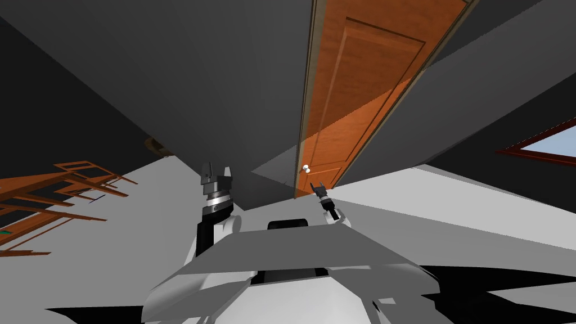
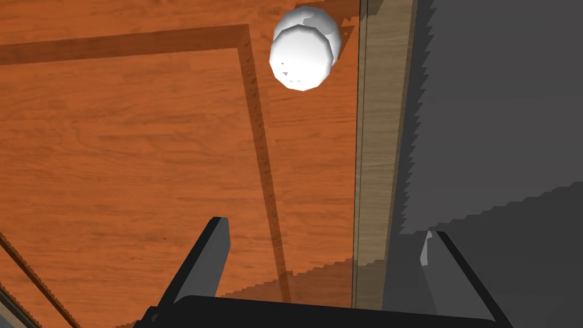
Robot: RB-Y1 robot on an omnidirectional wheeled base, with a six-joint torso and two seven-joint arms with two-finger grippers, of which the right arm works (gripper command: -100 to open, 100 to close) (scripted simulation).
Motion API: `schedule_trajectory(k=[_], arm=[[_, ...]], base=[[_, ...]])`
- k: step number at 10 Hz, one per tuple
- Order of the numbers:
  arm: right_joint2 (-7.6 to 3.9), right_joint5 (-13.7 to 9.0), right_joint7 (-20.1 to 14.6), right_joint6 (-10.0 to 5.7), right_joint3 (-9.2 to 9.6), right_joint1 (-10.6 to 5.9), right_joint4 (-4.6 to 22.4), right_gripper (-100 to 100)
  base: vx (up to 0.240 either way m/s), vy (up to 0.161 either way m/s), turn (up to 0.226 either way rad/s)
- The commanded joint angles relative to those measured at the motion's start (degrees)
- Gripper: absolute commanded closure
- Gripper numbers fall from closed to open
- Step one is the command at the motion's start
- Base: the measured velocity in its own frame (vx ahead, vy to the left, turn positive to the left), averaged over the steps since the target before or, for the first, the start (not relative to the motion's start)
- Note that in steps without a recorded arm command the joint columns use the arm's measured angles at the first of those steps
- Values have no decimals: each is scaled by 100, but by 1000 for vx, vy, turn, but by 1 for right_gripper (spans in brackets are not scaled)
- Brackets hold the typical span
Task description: Pull the door open
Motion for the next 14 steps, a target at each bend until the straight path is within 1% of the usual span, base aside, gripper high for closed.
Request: schedule_trajectory(k=[1, 2, 4, 5, 6, 7, 8, 9, 14], arm=[[-7, 92, 191, -34, -29, -46, 208, -100], [-18, 141, 305, -74, -54, -108, 392, -100], [-25, 177, 387, -103, -73, -152, 524, -100], [-36, 229, 506, -146, -99, -217, 717, -100], [-40, 246, 546, -160, -108, -239, 782, -100], [-40, 226, 513, -165, -107, -245, 774, -100], [-129, 171, 503, -271, -190, -203, 872, -100], [-157, 153, 494, -299, -215, -187, 896, -100], [-489, -62, 387, -647, -519, 7, 1186, -100]], base=[[127, -53, 75], [132, -69, 71], [69, -47, 28], [65, -33, 49], [67, -42, 44], [26, -20, 10], [105, 64, 142], [172, 63, 131], [200, 58, 151]])
